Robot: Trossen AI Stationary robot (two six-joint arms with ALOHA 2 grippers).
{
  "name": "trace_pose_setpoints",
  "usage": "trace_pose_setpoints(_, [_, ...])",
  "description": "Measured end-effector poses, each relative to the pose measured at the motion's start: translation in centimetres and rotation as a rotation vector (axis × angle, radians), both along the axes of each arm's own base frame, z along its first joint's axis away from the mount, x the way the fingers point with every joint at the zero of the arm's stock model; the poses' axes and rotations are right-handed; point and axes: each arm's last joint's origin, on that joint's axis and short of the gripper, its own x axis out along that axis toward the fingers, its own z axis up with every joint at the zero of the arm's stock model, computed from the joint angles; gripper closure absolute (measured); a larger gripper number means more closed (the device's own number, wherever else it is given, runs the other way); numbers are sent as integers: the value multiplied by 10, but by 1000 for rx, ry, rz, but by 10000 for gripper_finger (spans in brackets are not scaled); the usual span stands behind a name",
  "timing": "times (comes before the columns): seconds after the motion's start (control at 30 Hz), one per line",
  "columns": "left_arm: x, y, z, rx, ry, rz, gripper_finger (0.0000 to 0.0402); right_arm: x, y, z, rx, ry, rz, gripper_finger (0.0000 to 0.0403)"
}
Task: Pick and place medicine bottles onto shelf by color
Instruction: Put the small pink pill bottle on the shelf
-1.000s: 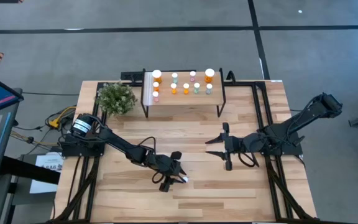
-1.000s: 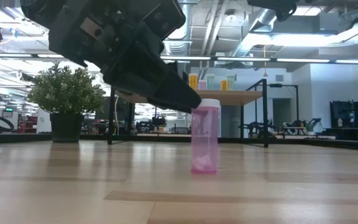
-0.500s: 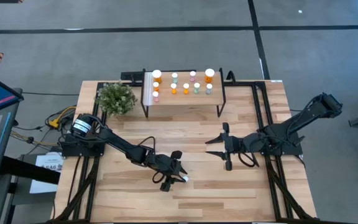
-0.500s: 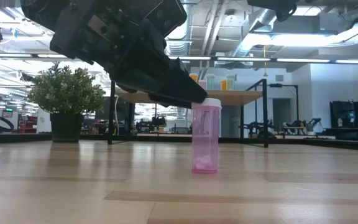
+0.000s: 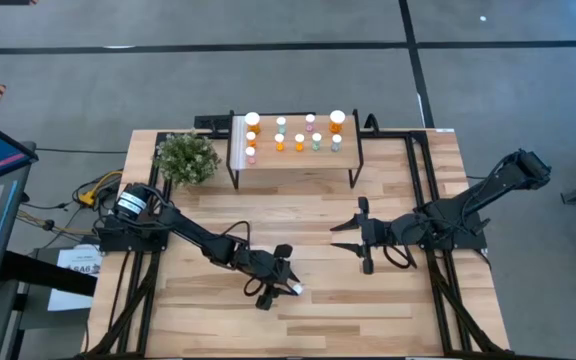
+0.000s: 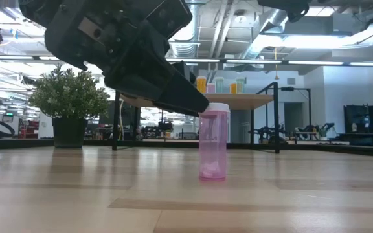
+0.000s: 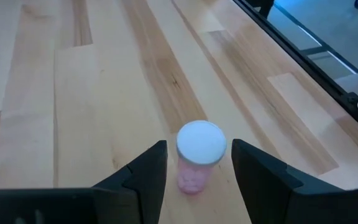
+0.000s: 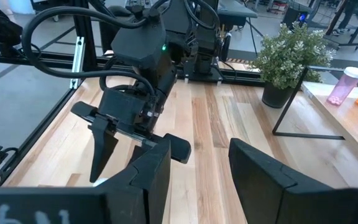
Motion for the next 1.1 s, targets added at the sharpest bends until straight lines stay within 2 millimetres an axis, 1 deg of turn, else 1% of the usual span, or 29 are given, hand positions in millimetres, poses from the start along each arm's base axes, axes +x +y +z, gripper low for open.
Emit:
trace_pose_setpoints(0.63, [1,-1,1,8,-20,-29,235,0,-1,0,1,-1,-3,219])
trace_pose_setpoints(0.9, [-5,0,-8,25,91,-58,233,1,-1,0,2,-1,-7,219])
trace_pose_setpoints(1.0, [-7,2,-10,50,113,-30,219,1,-1,0,3,-1,-7,219])
trace_pose_setpoints(1.1, [-4,3,-7,53,79,-16,188,1,-1,0,2,0,-7,219])
